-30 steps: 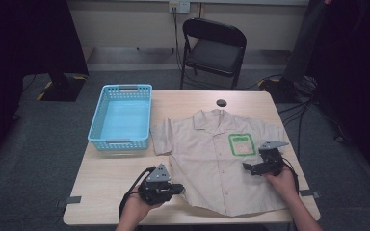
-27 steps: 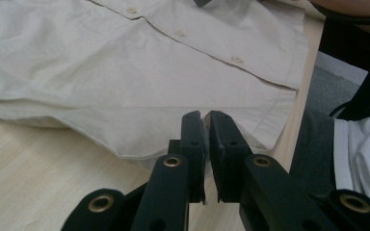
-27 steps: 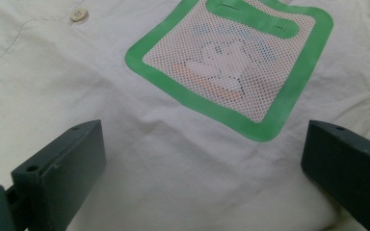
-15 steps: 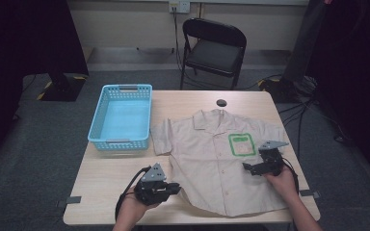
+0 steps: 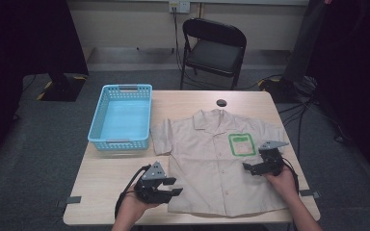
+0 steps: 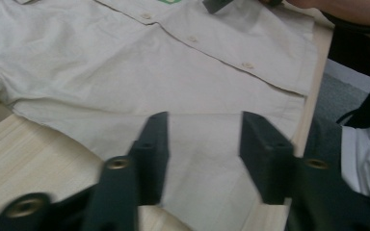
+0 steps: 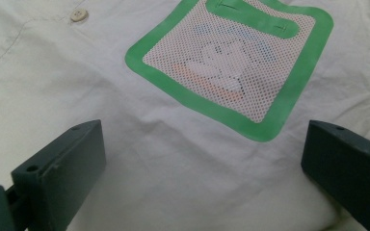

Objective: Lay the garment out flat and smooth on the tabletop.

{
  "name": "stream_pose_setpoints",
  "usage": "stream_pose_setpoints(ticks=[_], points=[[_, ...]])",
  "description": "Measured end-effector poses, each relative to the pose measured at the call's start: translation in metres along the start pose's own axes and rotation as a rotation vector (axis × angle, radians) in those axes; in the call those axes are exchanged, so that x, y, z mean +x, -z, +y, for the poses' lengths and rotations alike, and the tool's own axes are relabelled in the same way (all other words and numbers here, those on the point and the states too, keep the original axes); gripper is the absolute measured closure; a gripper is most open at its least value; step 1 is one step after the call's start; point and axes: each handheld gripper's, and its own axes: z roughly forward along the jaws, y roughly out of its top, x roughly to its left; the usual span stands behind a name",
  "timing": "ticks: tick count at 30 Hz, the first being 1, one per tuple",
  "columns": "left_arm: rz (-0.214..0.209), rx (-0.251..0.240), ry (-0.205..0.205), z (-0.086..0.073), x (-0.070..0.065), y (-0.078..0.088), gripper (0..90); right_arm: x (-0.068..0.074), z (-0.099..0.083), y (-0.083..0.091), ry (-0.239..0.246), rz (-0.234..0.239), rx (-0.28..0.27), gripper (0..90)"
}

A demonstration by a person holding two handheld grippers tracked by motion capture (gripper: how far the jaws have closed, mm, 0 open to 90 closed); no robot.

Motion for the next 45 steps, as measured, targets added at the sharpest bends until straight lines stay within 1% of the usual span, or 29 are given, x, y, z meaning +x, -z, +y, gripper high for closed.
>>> stream_pose_setpoints(ticks=[2,3,5,6,9,11,14,16,19,26,32,35,45], points=[[0.034,-0.007,-0.032,0.001,0.0,-0.002,37.2,0.0,0.0,0.0,0.0,0.0,0.0,0.9],[0.056,-0.001,-0.035,0.002,0.001,-0.003,27.2,0.0,0.0,0.0,0.0,0.0,0.0,0.9],[0.08,0.001,-0.043,0.002,0.002,-0.005,15.2,0.0,0.0,0.0,0.0,0.0,0.0,0.9],[0.091,0.0,-0.05,0.003,0.002,-0.005,12.0,0.0,0.0,0.0,0.0,0.0,0.0,0.9],[0.096,-0.006,-0.057,0.004,0.002,-0.006,4.5,0.0,0.0,0.0,0.0,0.0,0.0,0.9],[0.091,-0.007,-0.075,0.004,0.003,-0.006,0.1,0.0,0.0,0.0,0.0,0.0,0.0,0.9],[0.076,-0.02,-0.064,0.004,0.005,-0.006,0.4,0.0,0.0,0.0,0.0,0.0,0.0,0.9],[0.07,-0.016,-0.076,0.004,0.006,-0.006,0.4,0.0,0.0,0.0,0.0,0.0,0.0,0.9],[0.062,-0.016,-0.077,0.005,0.006,-0.006,0.3,0.0,0.0,0.0,0.0,0.0,0.0,0.9],[0.06,-0.018,-0.079,0.005,0.008,-0.006,0.1,0.0,0.0,0.0,0.0,0.0,0.0,0.9],[0.05,-0.007,-0.081,0.002,0.011,-0.008,0.2,0.0,0.0,0.0,0.0,0.0,0.0,0.9],[0.044,-0.01,-0.082,0.002,0.012,-0.008,0.3,0.0,0.0,0.0,0.0,0.0,0.0,0.9],[0.051,-0.023,-0.077,-0.001,0.02,-0.001,0.2,0.0,0.0,0.0,0.0,0.0,0.0,0.9]])
